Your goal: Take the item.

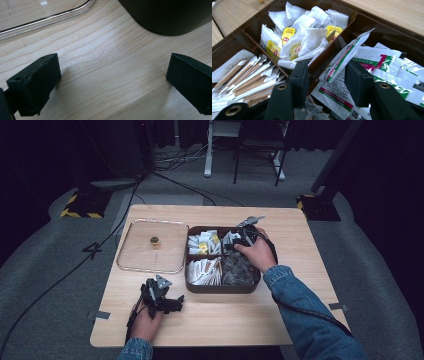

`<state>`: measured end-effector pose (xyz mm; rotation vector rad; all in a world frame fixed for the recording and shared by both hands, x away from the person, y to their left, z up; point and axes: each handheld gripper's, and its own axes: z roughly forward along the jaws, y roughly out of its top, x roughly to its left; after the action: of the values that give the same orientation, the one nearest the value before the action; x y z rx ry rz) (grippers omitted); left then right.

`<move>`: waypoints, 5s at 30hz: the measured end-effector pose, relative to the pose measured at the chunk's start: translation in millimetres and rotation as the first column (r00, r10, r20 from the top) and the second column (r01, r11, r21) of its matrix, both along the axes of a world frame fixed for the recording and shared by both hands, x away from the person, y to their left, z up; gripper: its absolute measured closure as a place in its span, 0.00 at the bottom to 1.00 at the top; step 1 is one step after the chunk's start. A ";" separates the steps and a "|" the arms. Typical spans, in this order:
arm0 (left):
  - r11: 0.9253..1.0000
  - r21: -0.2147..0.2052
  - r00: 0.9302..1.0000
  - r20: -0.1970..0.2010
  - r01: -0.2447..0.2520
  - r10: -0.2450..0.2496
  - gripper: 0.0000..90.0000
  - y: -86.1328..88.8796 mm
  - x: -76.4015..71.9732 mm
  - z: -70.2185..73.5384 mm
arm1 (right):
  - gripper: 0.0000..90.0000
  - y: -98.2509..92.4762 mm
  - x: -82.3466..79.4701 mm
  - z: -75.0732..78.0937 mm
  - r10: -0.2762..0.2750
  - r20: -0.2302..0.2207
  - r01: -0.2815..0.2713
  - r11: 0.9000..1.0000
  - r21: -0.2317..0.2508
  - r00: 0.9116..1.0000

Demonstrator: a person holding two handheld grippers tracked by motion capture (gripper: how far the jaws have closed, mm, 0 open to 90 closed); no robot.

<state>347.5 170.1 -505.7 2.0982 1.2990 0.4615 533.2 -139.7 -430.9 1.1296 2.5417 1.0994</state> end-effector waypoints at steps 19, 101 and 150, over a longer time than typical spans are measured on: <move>1.000 0.002 1.000 -0.001 0.001 -0.001 0.00 0.2 0.0 0.1 | 0.89 12.6 8.0 -27.1 -0.098 -0.123 0.098 0.995 -0.005 0.988; 1.000 0.001 1.000 0.000 0.001 -0.001 0.00 -0.1 0.9 0.1 | 0.94 -174.2 -86.2 64.7 -0.150 -0.017 0.149 0.946 0.288 0.989; 1.000 0.001 1.000 0.000 0.002 -0.002 0.00 -0.2 0.9 0.0 | 0.93 -228.2 -64.0 -35.5 -0.252 -0.182 0.283 0.944 0.168 0.950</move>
<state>348.4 169.9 -505.7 2.0998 1.2973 0.4609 469.2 -367.9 -466.4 1.6181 2.3329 1.2467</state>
